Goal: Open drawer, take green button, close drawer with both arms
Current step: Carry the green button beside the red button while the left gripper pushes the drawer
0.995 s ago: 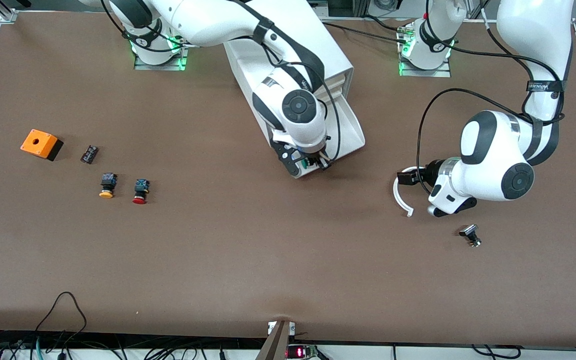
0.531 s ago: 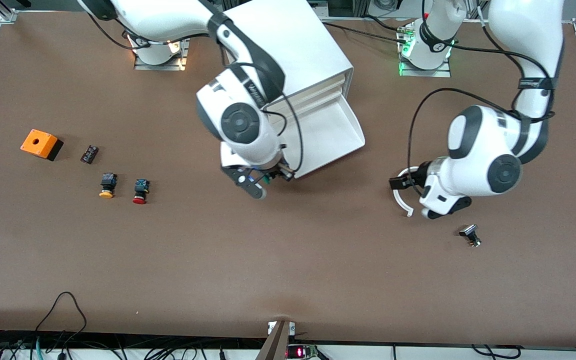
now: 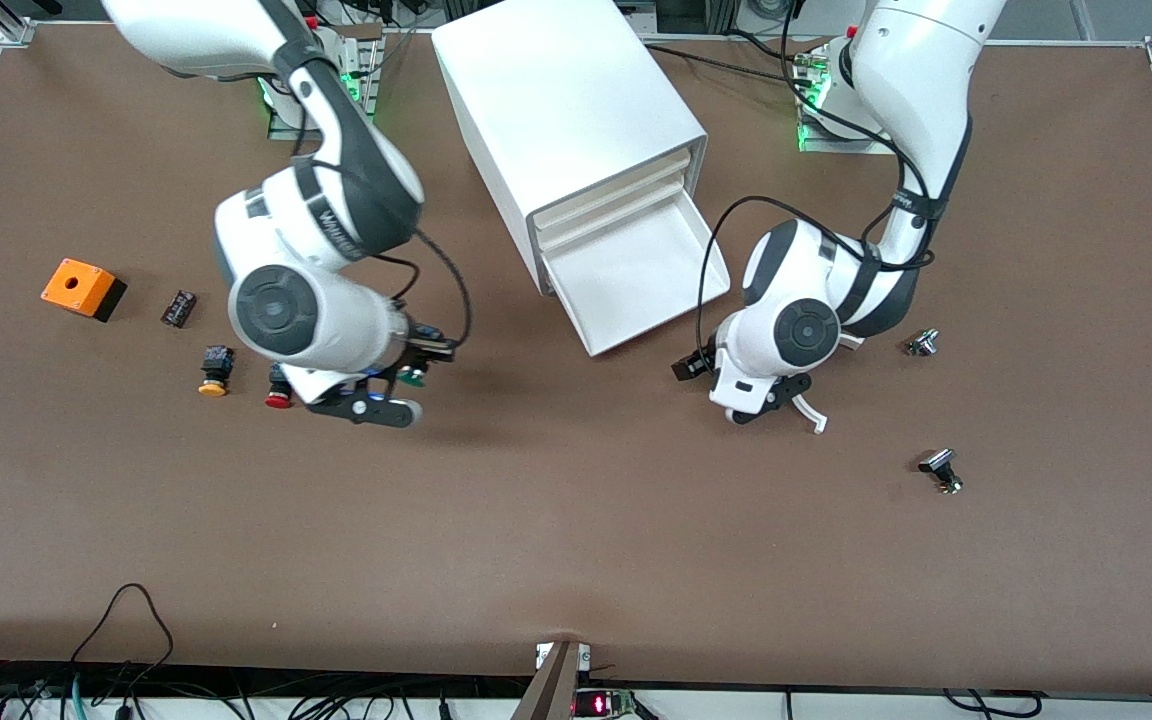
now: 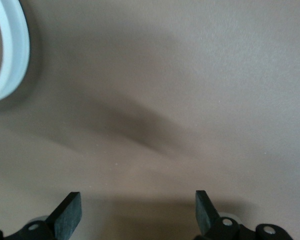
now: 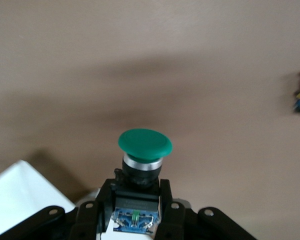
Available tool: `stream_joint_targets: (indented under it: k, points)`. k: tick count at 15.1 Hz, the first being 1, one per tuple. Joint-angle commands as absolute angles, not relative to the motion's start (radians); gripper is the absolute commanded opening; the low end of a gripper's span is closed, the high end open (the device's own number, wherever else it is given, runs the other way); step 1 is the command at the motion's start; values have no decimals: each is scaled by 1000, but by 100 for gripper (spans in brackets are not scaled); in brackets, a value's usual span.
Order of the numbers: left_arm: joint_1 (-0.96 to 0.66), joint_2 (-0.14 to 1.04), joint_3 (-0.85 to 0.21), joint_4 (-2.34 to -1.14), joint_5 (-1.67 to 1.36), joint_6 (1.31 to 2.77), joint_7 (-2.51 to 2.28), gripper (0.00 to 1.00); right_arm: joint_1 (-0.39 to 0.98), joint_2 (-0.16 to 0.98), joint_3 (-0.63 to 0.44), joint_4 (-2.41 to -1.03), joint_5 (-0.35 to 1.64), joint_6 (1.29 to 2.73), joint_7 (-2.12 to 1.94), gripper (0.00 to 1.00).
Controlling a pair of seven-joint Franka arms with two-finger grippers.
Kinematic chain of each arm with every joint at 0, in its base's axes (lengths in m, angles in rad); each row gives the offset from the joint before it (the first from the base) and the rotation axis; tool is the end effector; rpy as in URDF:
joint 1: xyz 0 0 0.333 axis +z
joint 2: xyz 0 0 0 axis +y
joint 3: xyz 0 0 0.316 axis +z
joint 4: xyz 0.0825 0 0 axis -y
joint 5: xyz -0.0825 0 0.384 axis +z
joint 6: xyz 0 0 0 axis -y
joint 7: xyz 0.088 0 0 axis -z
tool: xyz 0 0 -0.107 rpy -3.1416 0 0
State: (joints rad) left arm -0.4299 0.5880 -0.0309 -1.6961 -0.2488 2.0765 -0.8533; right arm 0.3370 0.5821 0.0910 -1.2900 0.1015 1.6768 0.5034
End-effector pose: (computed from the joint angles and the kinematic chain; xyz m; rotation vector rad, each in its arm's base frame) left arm 0.5805 -0.3002 0.2400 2.9473 0.8152 -0.4611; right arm 0.6379 0.2869 0.3966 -3.0669 0.1628 0.3702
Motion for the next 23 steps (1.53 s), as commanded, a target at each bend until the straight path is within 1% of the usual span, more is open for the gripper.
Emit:
stream_joint_targets:
  k: [1,3,5,6,8,10,12,14,17,18,19,20,22,23]
  points:
    - [-465,571,-26,-1721,-218,2072,-923,100,295,442,69,-1536,103,1791,314,0]
    - [-479,571,-35,-1743,-232,2074,-933,100,295,397,23,-1671,103,1902,209,0]
    - [-486,568,-67,-1752,-233,2072,-939,100,295,390,-15,-1768,104,1998,122,0]
    - [-483,561,-90,-1756,-233,2068,-951,100,295,390,-24,-1811,104,2046,103,0]
    - [-482,528,-109,-1782,-233,2011,-969,100,295,390,-29,-1889,103,2133,83,0]
    - [-477,512,-147,-1787,-233,1991,-979,100,293,402,-31,-1946,103,2221,19,0]
    - [-480,517,-170,-1796,-241,1987,-979,100,279,414,-37,-2023,103,2348,-23,0]
    - [-488,517,-175,-1813,-249,1988,-973,100,278,440,-38,-2059,103,2425,-38,0]
    - [-485,522,-199,-1827,-249,1988,-968,100,276,475,-37,-2059,104,2456,-37,0]
    - [-485,520,-202,-1830,-253,1988,-968,100,276,480,-38,-2057,104,2460,-37,3]
    - [-483,520,-216,-1830,-270,1988,-968,100,272,485,-38,-2049,104,2459,-37,16]
    - [-483,519,-224,-1830,-282,1988,-969,100,267,482,-38,-2043,104,2456,-37,33]
    - [-483,517,-242,-1830,-287,1988,-976,100,264,465,-38,-2022,104,2450,-34,91]
    - [-479,517,-255,-1832,-291,1988,-977,100,264,447,-38,-2014,104,2444,-34,99]
